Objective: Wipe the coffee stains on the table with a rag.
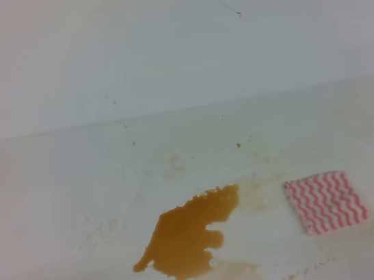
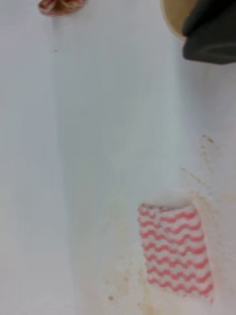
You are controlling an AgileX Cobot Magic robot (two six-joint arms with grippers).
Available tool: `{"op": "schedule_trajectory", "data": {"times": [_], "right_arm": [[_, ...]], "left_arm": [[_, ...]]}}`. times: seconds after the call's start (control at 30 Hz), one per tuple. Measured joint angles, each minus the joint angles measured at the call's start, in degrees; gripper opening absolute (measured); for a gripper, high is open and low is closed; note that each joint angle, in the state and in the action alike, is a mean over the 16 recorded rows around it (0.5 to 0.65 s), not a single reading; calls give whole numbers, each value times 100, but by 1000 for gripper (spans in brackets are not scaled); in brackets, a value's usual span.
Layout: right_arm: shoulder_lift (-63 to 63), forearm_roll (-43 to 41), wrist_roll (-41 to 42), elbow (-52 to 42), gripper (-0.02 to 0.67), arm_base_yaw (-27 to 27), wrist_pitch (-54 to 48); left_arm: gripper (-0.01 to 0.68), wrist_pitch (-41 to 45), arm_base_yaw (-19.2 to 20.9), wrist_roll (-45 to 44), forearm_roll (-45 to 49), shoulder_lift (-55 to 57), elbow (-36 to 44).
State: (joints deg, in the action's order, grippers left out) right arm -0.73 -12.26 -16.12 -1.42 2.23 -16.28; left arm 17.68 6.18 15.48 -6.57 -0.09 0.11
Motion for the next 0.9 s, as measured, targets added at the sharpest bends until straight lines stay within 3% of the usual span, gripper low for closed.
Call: {"op": "schedule_trajectory", "data": {"times": [0.6, 0.9], "right_arm": [[0, -320, -228, 169, -2, 0, 3155], [66, -1326, -935, 1343, -2, 9, 3028]], "left_arm": [[0, 6, 0, 0, 0, 9, -11], [0, 6, 0, 0, 0, 9, -11]]}}
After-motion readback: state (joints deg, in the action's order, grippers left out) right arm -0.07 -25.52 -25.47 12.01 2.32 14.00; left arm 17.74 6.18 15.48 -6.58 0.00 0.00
